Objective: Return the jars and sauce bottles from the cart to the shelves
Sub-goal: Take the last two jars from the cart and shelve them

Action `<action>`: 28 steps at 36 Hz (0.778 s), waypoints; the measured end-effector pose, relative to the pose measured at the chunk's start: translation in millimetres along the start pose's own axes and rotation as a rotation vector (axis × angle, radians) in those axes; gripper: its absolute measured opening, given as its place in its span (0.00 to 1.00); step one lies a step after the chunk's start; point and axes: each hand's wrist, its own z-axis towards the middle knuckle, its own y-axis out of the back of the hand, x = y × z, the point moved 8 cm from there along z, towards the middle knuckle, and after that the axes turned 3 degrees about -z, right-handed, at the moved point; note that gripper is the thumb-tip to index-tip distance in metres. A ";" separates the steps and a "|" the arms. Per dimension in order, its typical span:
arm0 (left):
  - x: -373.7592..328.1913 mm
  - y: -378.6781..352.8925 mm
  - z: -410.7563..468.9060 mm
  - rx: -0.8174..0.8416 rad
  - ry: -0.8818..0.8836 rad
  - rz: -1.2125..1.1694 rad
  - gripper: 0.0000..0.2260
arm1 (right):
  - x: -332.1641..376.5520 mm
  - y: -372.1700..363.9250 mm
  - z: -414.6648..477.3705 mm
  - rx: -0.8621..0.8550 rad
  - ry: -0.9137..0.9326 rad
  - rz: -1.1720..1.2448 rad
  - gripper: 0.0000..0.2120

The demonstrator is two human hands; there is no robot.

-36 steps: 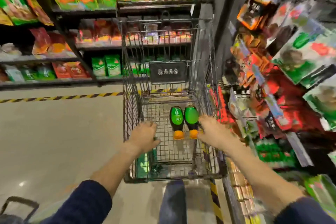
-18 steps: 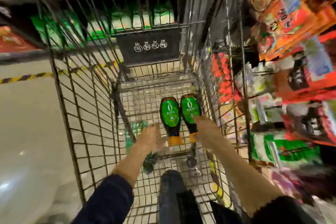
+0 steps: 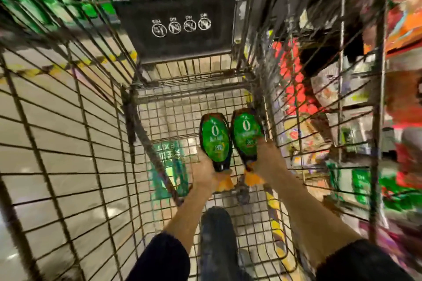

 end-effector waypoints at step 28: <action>22.2 30.2 0.1 0.197 0.008 -0.244 0.37 | -11.4 -25.2 19.2 0.070 -0.166 0.376 0.42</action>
